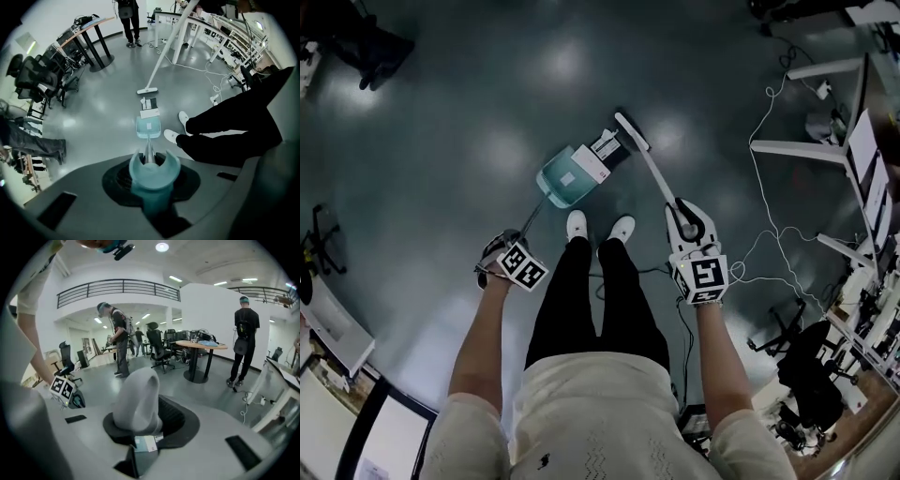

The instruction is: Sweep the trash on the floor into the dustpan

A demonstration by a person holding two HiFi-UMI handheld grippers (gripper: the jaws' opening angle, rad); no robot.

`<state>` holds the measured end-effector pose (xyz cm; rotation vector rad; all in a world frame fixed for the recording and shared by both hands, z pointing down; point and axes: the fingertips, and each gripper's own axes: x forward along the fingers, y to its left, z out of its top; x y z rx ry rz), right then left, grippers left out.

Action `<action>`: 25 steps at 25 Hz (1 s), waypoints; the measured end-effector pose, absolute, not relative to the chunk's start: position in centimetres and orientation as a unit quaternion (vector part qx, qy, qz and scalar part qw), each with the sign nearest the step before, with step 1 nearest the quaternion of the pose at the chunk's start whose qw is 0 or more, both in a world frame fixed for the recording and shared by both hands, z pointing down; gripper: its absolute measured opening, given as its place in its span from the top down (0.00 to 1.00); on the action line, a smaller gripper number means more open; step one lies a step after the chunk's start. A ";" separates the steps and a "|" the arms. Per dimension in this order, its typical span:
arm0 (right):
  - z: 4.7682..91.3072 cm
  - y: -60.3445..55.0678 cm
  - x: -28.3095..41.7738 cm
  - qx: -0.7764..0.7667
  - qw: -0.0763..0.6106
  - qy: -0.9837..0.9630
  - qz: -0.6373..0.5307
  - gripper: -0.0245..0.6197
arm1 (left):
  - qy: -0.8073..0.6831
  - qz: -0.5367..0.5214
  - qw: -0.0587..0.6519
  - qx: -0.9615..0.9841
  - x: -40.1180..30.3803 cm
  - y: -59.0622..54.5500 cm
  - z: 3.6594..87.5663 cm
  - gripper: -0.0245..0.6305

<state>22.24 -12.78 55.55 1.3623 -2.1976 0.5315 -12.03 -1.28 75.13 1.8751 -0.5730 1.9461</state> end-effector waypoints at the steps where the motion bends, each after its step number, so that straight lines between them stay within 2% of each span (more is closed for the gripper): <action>1: 55.4 -12.2 21.6 0.505 0.237 -0.803 0.208 0.86 | -0.205 0.692 0.187 0.666 -11.8 -1.2 75.1 0.82; 9: 52.7 -10.0 18.0 0.526 0.149 -0.772 0.324 0.85 | -0.204 0.692 0.184 0.667 -11.7 -1.4 75.1 0.82; 18: 50.7 -7.2 12.2 0.484 0.149 -0.789 0.349 0.85 | -0.204 0.692 0.188 0.667 -12.3 -1.6 75.1 0.82; 21: 50.5 -7.6 12.6 0.497 0.151 -0.780 0.350 0.85 | -0.204 0.691 0.193 0.666 -12.3 -1.5 75.2 0.82; 25: 49.1 -10.2 16.8 0.539 0.130 -0.752 0.356 0.85 | -0.205 0.687 0.197 0.668 -12.7 -1.3 75.2 0.82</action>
